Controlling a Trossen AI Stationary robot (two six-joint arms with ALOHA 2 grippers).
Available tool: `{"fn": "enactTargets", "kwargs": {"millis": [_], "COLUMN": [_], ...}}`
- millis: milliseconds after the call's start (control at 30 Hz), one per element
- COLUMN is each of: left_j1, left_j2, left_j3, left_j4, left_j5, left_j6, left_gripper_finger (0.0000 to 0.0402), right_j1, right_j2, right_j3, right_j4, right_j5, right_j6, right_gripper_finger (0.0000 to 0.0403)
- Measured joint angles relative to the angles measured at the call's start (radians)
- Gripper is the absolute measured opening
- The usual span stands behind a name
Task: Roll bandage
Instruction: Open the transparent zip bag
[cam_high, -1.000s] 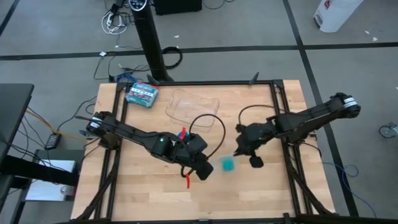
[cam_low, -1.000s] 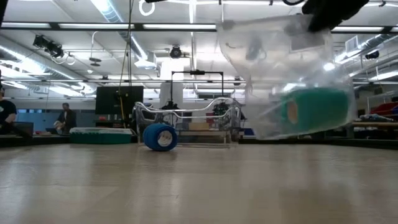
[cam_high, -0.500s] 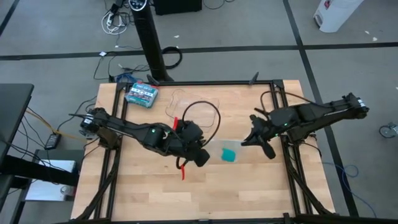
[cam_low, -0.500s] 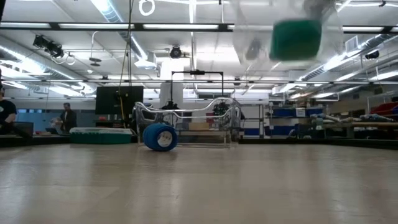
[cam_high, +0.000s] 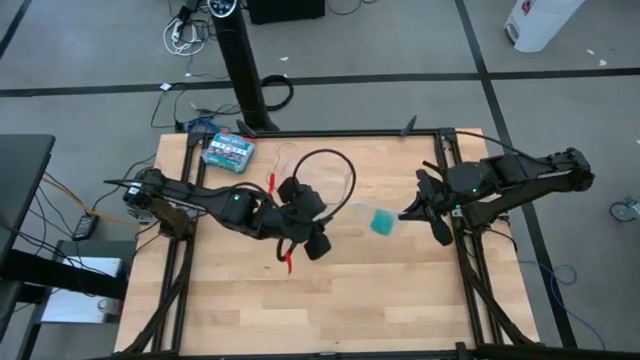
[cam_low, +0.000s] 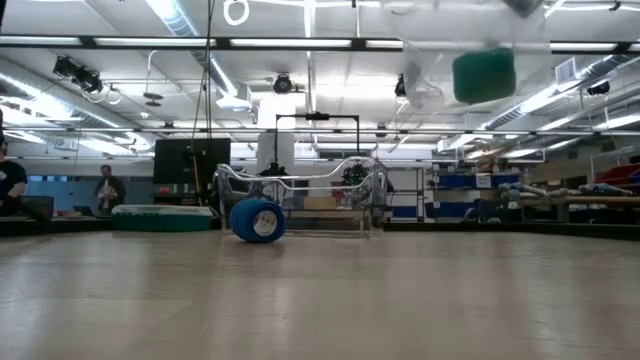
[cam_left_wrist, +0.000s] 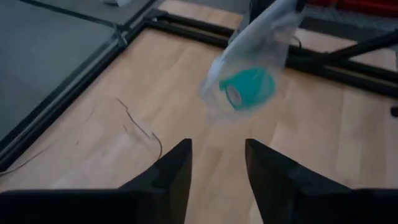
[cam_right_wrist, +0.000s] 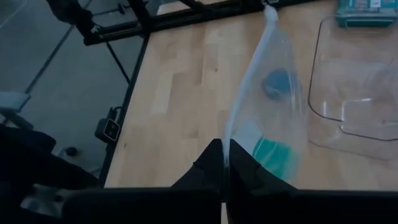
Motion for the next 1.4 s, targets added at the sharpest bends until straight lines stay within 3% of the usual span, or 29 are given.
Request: {"fn": "enactTargets", "kwargs": {"millis": [800, 933, 1133, 1400], "left_j1": [0.062, 0.066, 0.075, 0.074], "left_j2": [0.045, 0.046, 0.047, 0.047], "left_j3": [-0.01, -0.01, -0.01, -0.01], "left_j4": [0.147, 0.144, 0.133, 0.098], "left_j5": [0.105, 0.092, 0.086, 0.113], "left_j6": [0.129, 0.132, 0.15, 0.155], "left_gripper_finger": [0.0159, 0.0122, 0.0014, 0.0004], "right_j1": [0.0, 0.0, -0.001, -0.019], "right_j2": [0.072, 0.075, 0.074, 0.069], "right_j3": [0.0, 0.0, 0.0, 0.0], "right_j4": [0.14, 0.163, 0.16, 0.108], "right_j5": [-0.009, -0.009, -0.008, 0.034], "right_j6": [-0.021, -0.021, -0.02, 0.084], "right_gripper_finger": [0.0, 0.0, 0.0, 0.0006]}}
